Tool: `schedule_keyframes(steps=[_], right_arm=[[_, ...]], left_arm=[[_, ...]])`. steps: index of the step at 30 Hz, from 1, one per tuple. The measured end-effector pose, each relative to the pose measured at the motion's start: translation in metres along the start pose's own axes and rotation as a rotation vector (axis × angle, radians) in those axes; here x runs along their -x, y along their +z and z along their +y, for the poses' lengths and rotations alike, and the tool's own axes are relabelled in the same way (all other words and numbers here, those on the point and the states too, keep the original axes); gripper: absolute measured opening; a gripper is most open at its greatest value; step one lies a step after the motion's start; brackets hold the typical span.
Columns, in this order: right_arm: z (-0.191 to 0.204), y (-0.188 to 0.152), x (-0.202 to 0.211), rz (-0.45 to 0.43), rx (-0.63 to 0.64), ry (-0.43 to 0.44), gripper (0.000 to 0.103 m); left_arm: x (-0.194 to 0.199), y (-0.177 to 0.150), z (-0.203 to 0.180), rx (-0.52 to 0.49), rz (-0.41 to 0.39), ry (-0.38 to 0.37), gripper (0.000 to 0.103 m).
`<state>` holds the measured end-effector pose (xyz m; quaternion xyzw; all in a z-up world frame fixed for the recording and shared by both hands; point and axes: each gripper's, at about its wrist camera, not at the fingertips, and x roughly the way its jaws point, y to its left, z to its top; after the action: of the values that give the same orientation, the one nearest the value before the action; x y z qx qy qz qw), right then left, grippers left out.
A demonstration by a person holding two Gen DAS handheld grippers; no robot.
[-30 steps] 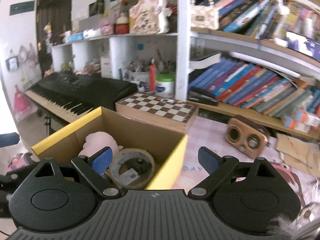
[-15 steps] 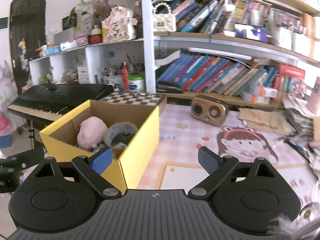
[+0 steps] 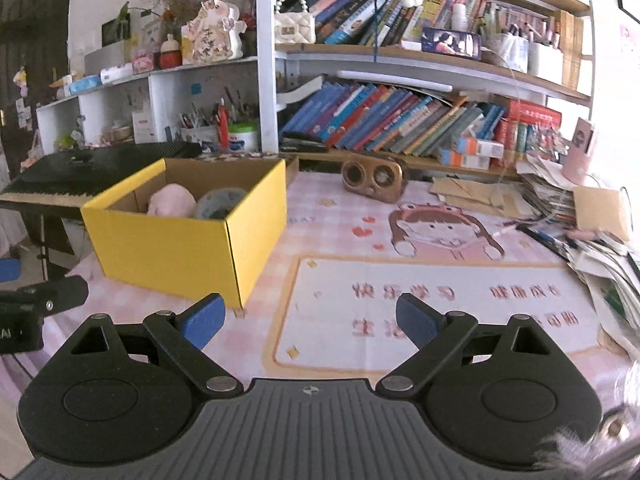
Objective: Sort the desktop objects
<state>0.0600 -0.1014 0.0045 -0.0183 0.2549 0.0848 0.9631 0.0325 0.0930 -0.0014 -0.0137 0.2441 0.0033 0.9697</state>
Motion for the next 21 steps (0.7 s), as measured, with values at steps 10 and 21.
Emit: schedule_keyframes(steps=[10, 21], right_arm=[[-0.010, -0.025, 0.021, 0.030, -0.028, -0.053, 0.094], [-0.014, -0.042, 0.031, 0.062, -0.042, -0.076, 0.099]], left_arm=[[0.004, -0.014, -0.023, -0.035, 0.028, -0.041, 0.100], [0.008, -0.027, -0.042, -0.071, 0.053, -0.064, 0.101]])
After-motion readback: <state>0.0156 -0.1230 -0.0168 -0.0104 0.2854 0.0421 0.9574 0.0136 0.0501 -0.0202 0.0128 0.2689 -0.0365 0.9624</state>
